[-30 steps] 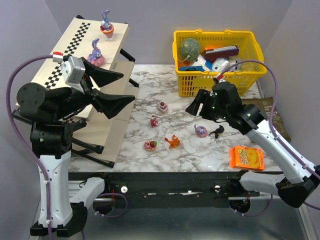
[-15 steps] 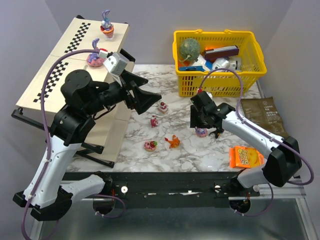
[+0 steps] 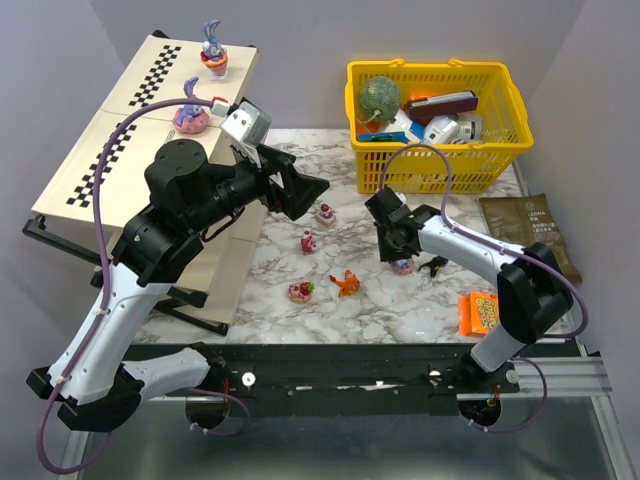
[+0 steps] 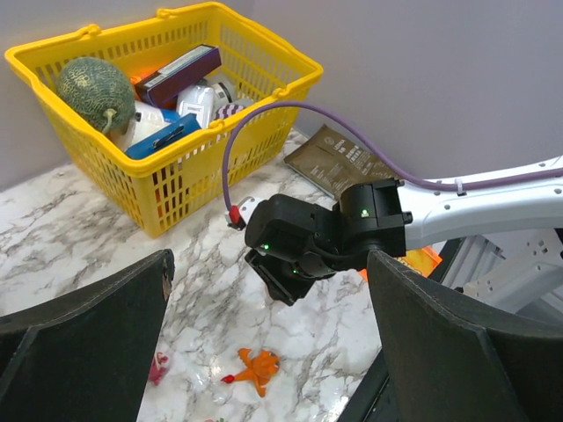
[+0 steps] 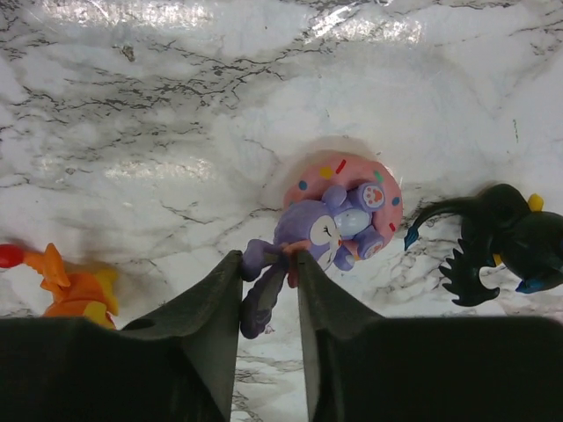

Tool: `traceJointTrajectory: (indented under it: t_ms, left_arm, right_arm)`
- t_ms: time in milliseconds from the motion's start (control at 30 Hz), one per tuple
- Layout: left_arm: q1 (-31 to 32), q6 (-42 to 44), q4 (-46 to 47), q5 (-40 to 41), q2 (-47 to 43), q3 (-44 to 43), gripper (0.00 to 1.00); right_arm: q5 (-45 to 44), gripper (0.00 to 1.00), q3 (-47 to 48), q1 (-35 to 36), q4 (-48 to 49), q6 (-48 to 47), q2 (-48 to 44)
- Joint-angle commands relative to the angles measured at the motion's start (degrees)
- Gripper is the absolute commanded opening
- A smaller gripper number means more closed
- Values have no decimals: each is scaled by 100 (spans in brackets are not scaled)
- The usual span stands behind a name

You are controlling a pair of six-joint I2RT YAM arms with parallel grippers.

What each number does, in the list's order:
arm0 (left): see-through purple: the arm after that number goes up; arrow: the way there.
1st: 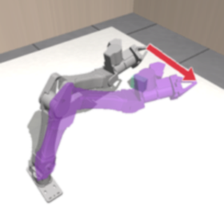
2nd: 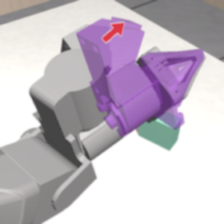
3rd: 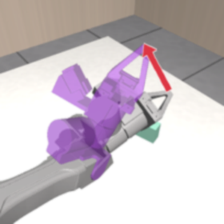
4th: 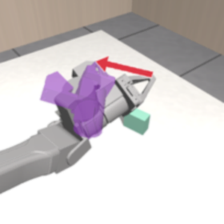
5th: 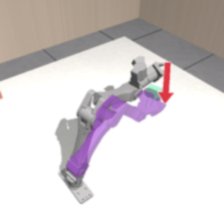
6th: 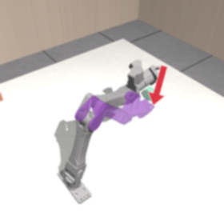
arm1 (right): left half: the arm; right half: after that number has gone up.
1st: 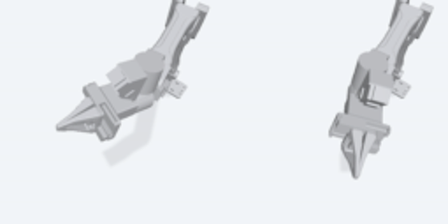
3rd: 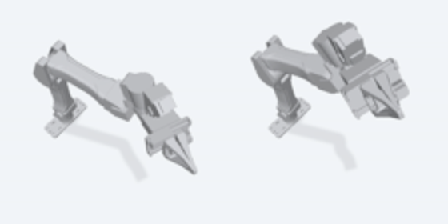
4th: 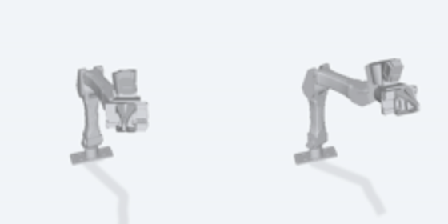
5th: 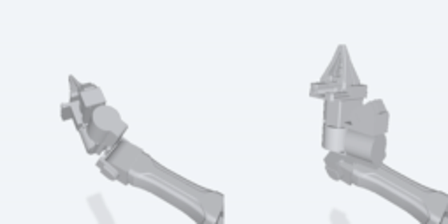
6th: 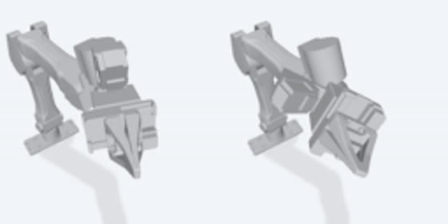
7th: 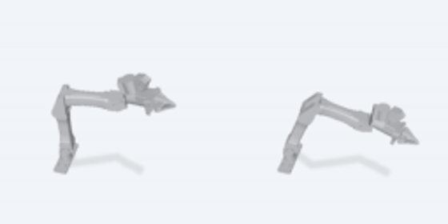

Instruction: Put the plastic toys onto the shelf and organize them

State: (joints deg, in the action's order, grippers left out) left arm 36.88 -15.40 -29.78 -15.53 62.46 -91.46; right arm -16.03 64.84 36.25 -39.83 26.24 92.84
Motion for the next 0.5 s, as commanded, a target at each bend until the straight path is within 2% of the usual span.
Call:
traceJointTrajectory:
  t_ms: [0, 33, 100, 267, 467]
  left_arm:
    - [29, 63, -81, 287, 30, -21, 99]
    - [21, 55, -72, 322, 38, -12, 99]
    - [29, 46, -72, 349, 65, 14, 99]
    - [29, 54, -72, 366, 170, 5, 99]
    - [152, 116, 77, 419, 293, 128, 99]
  right_arm:
    - [-154, 29, -33, -30, 108, -136, 156]
    - [-207, 17, -15, -30, 99, -111, 156]
    - [-347, 1, 11, -30, 81, -40, 95]
    - [-375, 1, 266, -30, -155, 118, -222]
    - [-6, 1, 1135, -30, -884, 627, -845]
